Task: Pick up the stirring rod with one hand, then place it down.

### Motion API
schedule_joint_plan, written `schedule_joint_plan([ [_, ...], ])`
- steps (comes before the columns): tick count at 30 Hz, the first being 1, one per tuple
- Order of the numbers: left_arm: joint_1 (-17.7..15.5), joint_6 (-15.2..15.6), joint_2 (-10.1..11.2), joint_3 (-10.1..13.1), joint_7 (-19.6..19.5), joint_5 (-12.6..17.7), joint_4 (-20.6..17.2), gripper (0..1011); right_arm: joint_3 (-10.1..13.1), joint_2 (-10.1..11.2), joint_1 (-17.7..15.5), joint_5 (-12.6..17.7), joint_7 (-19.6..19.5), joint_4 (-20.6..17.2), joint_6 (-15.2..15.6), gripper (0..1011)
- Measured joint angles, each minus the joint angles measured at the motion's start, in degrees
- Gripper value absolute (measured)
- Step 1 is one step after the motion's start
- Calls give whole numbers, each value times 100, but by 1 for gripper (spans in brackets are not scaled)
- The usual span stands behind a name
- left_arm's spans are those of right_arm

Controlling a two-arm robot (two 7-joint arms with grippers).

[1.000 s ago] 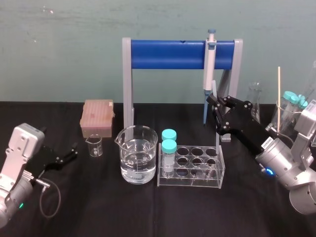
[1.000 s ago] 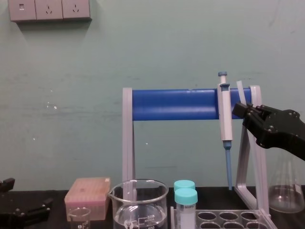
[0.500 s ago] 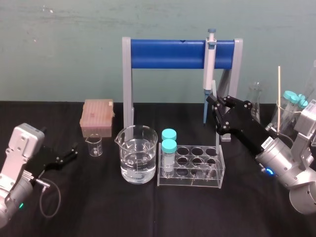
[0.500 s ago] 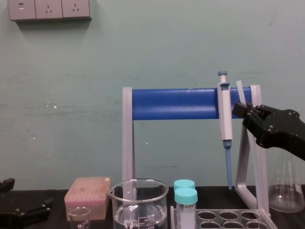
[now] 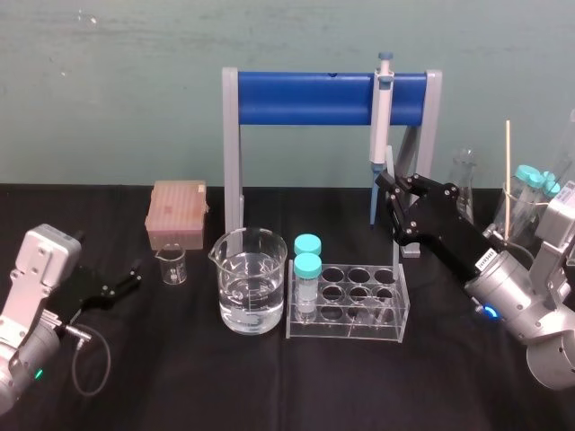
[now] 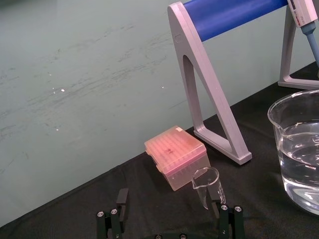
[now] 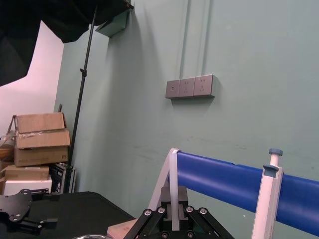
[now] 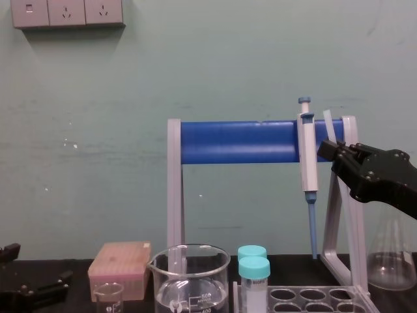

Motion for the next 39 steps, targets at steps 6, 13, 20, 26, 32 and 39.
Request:
schedule_joint_plan([
  [6, 0, 0, 0, 0, 0, 0, 0, 1000, 0, 0, 0, 0, 0, 0, 0, 69],
  [13, 0, 0, 0, 0, 0, 0, 0, 1000, 0, 0, 0, 0, 0, 0, 0, 69],
  [20, 0, 0, 0, 0, 0, 0, 0, 1000, 0, 0, 0, 0, 0, 0, 0, 69],
  [26, 0, 0, 0, 0, 0, 0, 0, 1000, 0, 0, 0, 0, 0, 0, 0, 69],
  [32, 0, 0, 0, 0, 0, 0, 0, 1000, 0, 0, 0, 0, 0, 0, 0, 69],
  [39, 0, 0, 0, 0, 0, 0, 0, 1000, 0, 0, 0, 0, 0, 0, 0, 69],
])
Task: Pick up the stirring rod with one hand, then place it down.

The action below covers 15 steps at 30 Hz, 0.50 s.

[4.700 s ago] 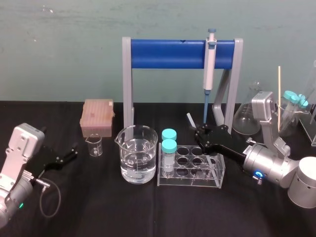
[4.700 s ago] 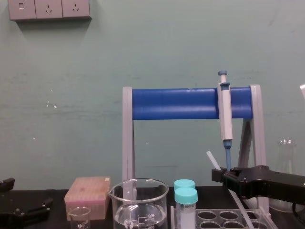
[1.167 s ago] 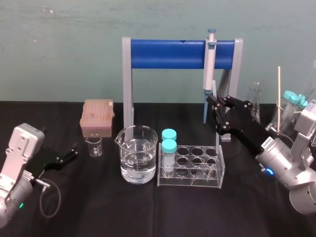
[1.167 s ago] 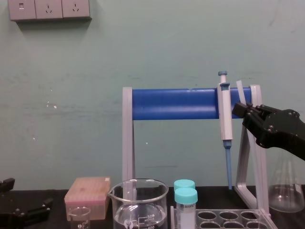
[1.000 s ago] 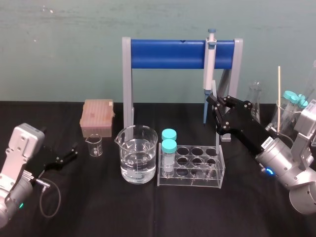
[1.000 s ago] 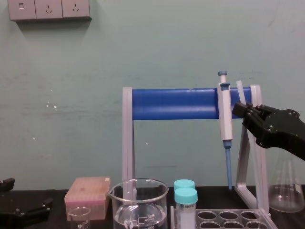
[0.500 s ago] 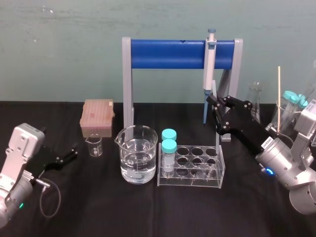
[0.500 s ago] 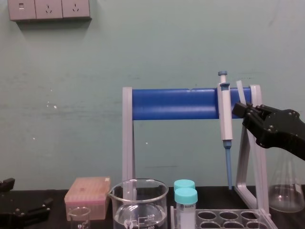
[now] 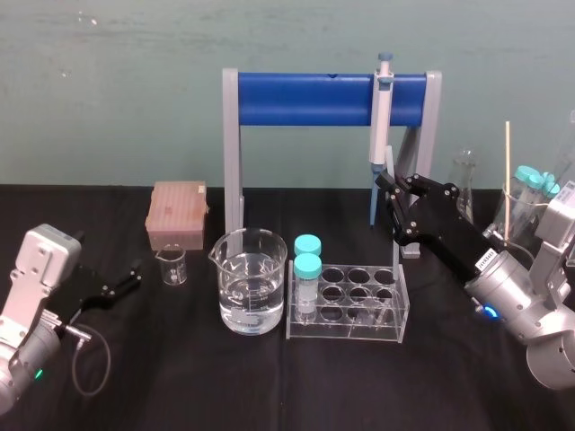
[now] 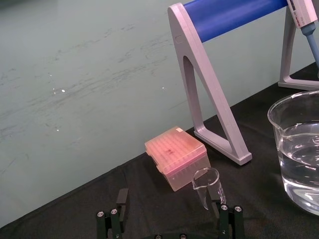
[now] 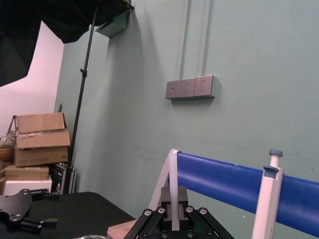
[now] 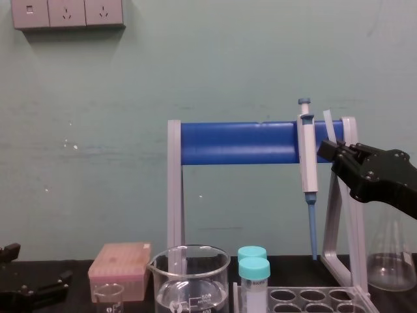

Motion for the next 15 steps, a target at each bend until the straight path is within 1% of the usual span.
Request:
schedule_joint_plan([
  [15, 0, 0, 0, 0, 0, 0, 0, 1000, 0, 0, 0, 0, 0, 0, 0, 69],
])
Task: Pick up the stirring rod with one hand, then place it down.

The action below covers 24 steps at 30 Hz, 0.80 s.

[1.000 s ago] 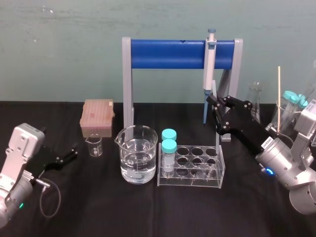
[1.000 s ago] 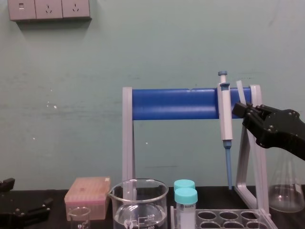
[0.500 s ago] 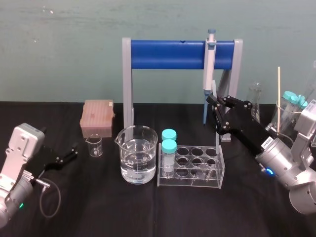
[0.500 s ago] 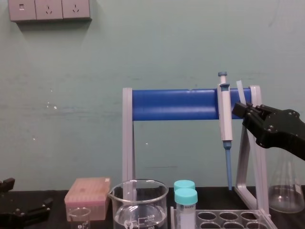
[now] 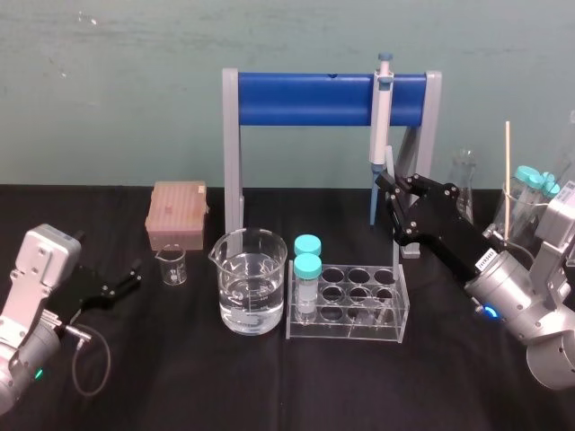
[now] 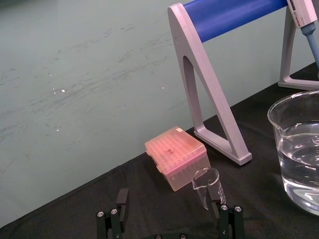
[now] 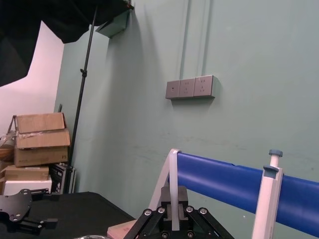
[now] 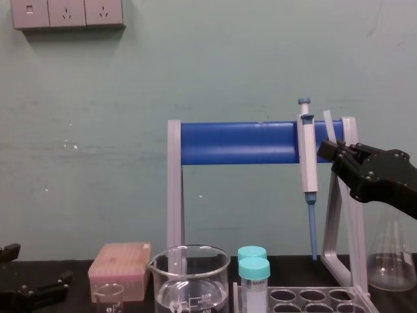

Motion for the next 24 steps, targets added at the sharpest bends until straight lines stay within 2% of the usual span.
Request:
schedule_joint_plan([
  [10, 0, 0, 0, 0, 0, 0, 0, 1000, 2, 3, -2, 0, 15, -4, 22, 69],
  [16, 0, 0, 0, 0, 0, 0, 0, 1000, -5, 59, -73, 116, 140, -93, 306, 69],
  [24, 0, 0, 0, 0, 0, 0, 0, 1000, -26, 74, -110, 174, 206, -65, 358, 69],
])
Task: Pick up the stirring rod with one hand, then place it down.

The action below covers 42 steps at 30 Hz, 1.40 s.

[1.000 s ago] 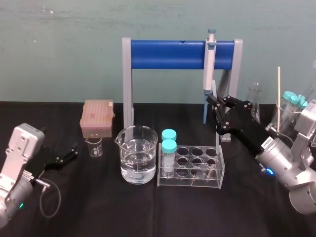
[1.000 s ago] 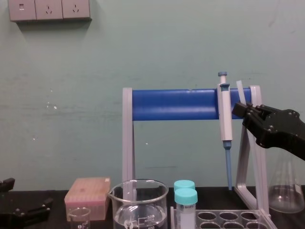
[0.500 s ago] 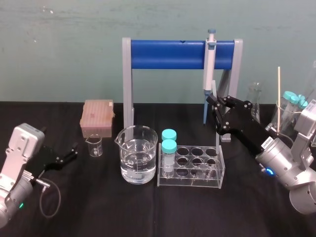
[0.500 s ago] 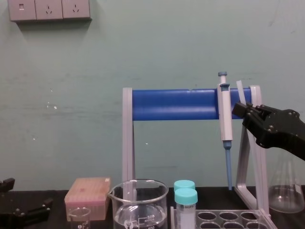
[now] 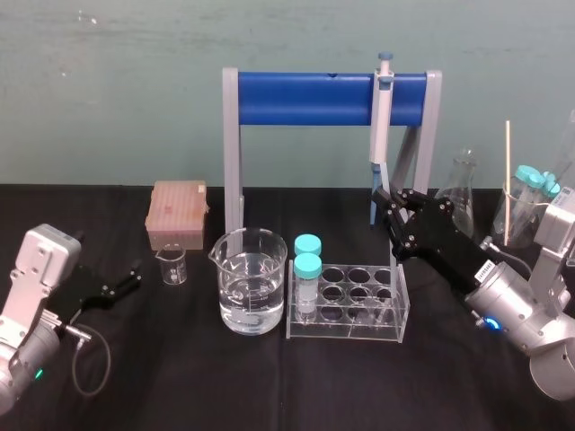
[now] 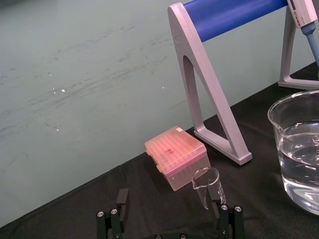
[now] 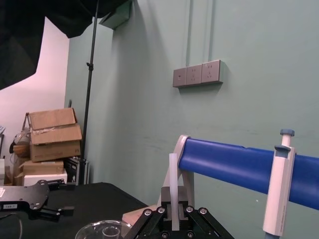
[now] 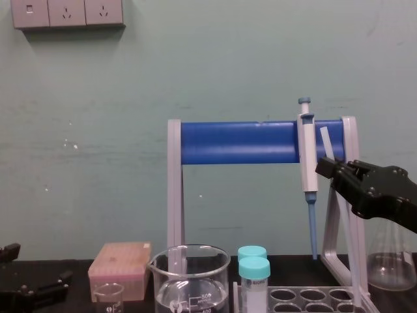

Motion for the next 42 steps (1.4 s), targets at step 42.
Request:
schedule_joint_plan([
  [42, 0, 0, 0, 0, 0, 0, 0, 1000, -113, -508, 832, 253, 870, 1942, -361, 69],
])
